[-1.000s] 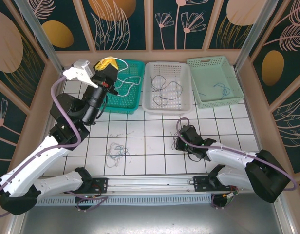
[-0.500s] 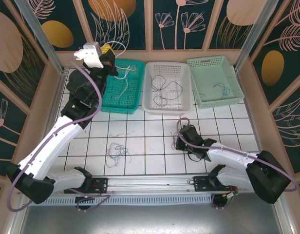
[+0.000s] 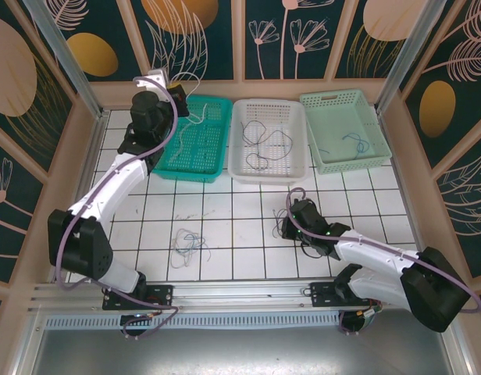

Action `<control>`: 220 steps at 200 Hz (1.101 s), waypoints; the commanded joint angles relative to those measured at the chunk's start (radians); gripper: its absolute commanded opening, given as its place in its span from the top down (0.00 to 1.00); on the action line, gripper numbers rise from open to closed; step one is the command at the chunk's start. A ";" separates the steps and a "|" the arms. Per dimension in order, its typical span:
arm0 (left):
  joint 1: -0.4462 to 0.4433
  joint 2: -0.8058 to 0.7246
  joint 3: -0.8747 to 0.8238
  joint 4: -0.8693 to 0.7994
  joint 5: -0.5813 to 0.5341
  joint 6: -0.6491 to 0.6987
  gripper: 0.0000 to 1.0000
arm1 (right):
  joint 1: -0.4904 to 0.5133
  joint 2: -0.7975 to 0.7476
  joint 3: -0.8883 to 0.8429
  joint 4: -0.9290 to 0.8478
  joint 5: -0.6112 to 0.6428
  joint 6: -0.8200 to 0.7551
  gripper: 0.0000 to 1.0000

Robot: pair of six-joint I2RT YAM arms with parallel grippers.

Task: Untangle the cables

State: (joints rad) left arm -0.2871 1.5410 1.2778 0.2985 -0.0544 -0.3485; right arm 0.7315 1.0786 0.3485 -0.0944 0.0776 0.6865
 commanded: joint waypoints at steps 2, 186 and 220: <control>0.037 0.039 -0.042 0.073 0.069 -0.075 1.00 | -0.006 0.018 0.018 0.004 -0.012 -0.019 0.90; 0.054 0.251 -0.030 -0.121 0.100 -0.173 0.65 | -0.005 0.017 0.012 -0.012 -0.009 -0.016 0.90; 0.048 0.189 -0.059 -0.088 0.177 -0.147 0.58 | -0.006 -0.007 0.027 -0.034 0.001 -0.037 0.84</control>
State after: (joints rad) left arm -0.2409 1.7790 1.2266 0.2008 0.0685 -0.5102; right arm 0.7315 1.0916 0.3489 -0.0959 0.0708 0.6792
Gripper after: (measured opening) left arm 0.407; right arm 0.114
